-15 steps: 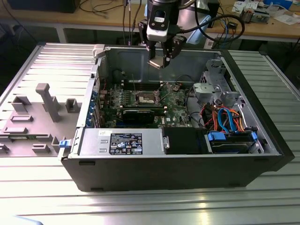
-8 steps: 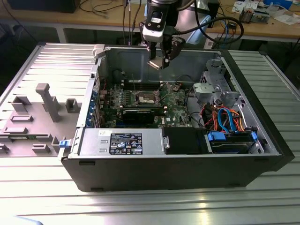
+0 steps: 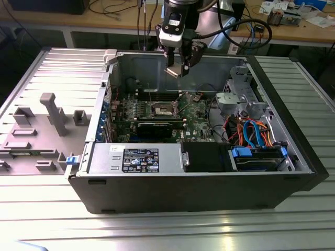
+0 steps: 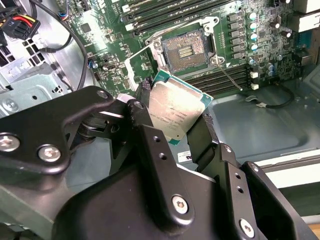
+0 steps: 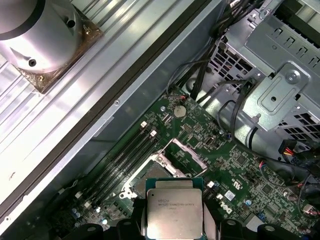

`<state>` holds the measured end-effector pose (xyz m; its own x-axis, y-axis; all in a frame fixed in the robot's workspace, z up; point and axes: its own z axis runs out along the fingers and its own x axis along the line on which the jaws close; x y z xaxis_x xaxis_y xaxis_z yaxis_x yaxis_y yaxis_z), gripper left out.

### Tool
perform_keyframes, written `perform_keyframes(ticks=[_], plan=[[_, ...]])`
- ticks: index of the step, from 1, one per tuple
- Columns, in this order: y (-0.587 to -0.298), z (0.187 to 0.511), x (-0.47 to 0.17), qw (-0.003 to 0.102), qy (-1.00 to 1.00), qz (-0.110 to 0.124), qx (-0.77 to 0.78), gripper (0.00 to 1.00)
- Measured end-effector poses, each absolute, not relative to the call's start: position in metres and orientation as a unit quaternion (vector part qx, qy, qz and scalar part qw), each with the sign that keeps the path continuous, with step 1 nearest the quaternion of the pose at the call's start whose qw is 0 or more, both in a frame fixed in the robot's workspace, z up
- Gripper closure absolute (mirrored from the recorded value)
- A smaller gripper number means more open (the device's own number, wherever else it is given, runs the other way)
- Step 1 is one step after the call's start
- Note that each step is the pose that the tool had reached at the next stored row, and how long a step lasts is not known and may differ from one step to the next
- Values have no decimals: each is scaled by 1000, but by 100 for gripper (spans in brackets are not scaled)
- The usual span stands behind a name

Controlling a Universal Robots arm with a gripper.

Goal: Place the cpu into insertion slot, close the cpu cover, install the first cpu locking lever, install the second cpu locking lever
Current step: 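Place the cpu into insertion slot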

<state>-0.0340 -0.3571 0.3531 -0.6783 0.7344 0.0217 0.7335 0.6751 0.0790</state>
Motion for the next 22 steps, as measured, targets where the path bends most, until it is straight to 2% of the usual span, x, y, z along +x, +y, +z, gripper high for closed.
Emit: perform_keyframes(ticks=[22], plan=[[-357,348,-34,10,883,38,468,46]])
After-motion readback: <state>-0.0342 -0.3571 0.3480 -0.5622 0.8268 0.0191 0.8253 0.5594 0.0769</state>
